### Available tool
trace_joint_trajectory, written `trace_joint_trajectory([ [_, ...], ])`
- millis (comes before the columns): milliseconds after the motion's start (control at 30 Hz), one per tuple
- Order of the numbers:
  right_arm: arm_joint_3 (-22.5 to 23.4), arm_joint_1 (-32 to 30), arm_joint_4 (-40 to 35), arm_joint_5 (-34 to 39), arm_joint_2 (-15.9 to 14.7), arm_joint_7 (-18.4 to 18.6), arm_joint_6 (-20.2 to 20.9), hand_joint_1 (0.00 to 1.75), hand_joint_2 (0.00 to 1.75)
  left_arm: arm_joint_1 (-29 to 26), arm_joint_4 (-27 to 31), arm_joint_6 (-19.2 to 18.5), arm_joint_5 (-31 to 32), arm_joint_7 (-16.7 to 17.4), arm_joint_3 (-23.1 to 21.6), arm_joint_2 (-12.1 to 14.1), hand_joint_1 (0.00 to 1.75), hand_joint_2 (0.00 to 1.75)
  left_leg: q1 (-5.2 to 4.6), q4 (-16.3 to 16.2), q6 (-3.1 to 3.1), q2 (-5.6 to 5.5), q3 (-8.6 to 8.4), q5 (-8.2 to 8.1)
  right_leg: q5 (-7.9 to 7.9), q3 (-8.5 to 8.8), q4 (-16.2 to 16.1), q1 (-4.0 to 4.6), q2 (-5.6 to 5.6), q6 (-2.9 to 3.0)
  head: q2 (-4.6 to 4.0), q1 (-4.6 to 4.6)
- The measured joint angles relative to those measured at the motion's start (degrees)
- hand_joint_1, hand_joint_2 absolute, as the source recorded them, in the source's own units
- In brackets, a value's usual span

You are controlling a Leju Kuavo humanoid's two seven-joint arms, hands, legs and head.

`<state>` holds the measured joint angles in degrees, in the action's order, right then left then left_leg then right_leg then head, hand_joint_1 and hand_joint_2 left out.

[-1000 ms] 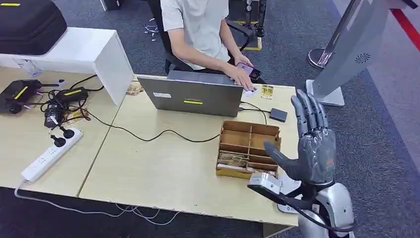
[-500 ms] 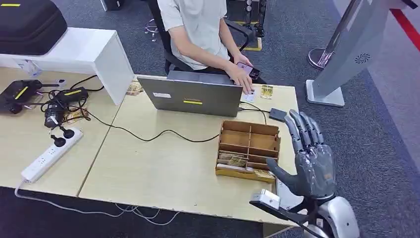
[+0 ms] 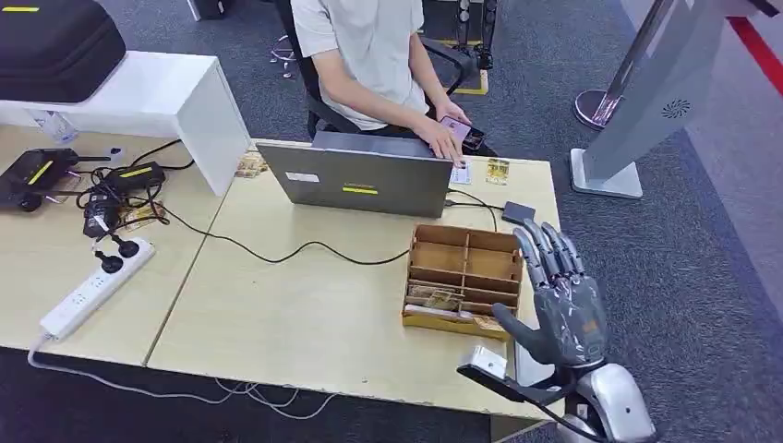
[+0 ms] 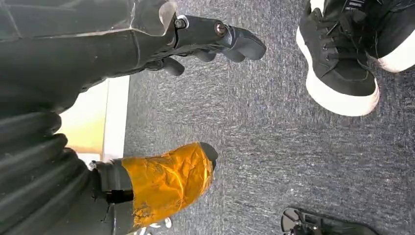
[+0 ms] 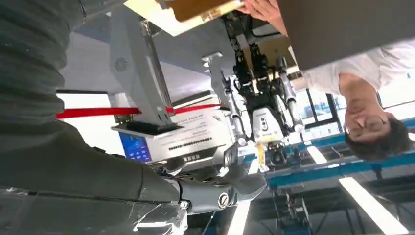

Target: Pass the card to the sensor for recognition and then transmit it.

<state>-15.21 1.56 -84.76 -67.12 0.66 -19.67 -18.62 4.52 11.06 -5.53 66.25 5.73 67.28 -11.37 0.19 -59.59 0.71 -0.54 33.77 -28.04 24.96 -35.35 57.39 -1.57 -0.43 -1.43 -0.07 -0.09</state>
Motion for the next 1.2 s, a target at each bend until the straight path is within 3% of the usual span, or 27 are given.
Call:
trace_joint_trajectory([
  [633, 1.14, -6.5, -1.66, 1.42, -0.85, -0.33, 0.39, 0.0, 1.75, 0.0, 0.0, 0.83, -1.66, -0.04, 1.75, 0.28, 0.0, 1.75, 0.0, 0.0, 0.02, 0.01, -0.01, -0.02, 0.0, 0.0, -0.01, 0.0, 0.01, 0.0, 0.0, 0.0],
  [1200, 2.58, -6.94, 2.24, 3.28, -0.72, -1.71, 0.96, 0.0, 1.75, 0.03, 0.0, 1.36, -1.53, -1.03, 2.47, 1.14, 0.0, 1.75, 0.0, 0.0, 0.02, 0.02, 0.0, -0.02, 0.01, 0.0, -0.01, 0.0, 0.01, 0.0, 0.0, 0.0],
])
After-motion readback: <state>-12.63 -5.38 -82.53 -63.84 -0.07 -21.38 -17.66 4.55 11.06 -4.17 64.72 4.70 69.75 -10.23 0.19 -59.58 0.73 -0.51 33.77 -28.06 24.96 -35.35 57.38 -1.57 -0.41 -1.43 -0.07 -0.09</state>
